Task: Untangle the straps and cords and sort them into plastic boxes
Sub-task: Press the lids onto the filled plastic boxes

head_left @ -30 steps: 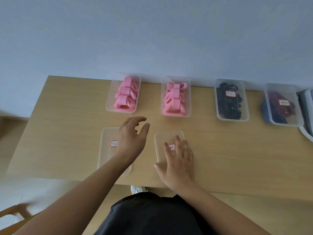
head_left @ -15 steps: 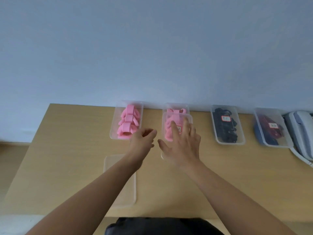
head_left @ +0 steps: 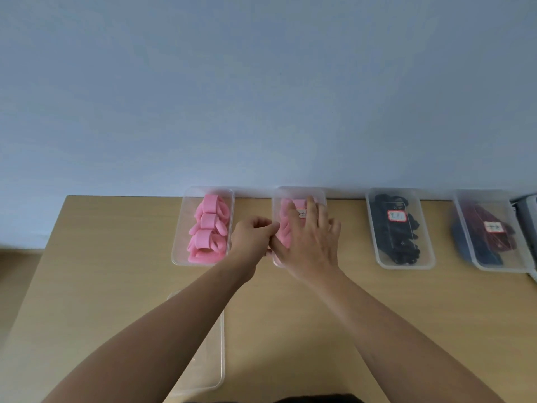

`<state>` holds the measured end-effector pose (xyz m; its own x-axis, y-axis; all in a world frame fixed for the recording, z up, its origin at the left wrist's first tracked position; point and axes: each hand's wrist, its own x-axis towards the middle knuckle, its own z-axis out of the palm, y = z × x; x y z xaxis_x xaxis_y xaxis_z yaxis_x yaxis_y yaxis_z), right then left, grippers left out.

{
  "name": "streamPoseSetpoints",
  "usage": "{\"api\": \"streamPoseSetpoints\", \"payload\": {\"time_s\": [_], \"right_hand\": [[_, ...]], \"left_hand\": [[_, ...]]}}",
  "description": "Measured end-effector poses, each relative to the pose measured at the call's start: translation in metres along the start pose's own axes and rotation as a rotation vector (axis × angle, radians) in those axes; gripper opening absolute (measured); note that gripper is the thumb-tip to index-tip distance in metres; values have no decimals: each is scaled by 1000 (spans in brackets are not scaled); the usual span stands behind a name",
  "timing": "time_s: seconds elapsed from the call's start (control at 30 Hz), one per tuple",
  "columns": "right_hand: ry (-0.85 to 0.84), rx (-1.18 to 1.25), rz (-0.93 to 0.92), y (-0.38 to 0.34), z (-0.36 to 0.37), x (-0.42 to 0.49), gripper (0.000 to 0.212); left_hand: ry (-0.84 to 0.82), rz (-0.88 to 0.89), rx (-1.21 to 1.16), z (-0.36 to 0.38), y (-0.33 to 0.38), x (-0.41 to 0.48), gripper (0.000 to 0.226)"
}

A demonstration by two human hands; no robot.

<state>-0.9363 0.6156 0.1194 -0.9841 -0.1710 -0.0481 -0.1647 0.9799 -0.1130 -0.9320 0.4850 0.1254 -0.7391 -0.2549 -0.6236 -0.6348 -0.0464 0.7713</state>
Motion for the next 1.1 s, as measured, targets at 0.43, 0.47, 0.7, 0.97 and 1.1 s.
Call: {"api": "streamPoseSetpoints", "payload": {"time_s": [0.43,0.47,0.7,0.97,1.1], "right_hand": [[-135,43,-48,3,12,-1,92],[-154,42,-58,4,10,-3,92],[21,73,-136,20,-3,-10,52],[-94,29,-150,22,14,-1,66],[-97,115,-174,28,10,3,60]], "left_hand": [[8,-44,216,-1,14,11,11],[-1,-51,219,-2,14,9,11],[-124,-120,172,-15,2,-11,10],[-9,306,628,-10,-2,-10,77],[-213,566,989,-13,10,-1,90]]}}
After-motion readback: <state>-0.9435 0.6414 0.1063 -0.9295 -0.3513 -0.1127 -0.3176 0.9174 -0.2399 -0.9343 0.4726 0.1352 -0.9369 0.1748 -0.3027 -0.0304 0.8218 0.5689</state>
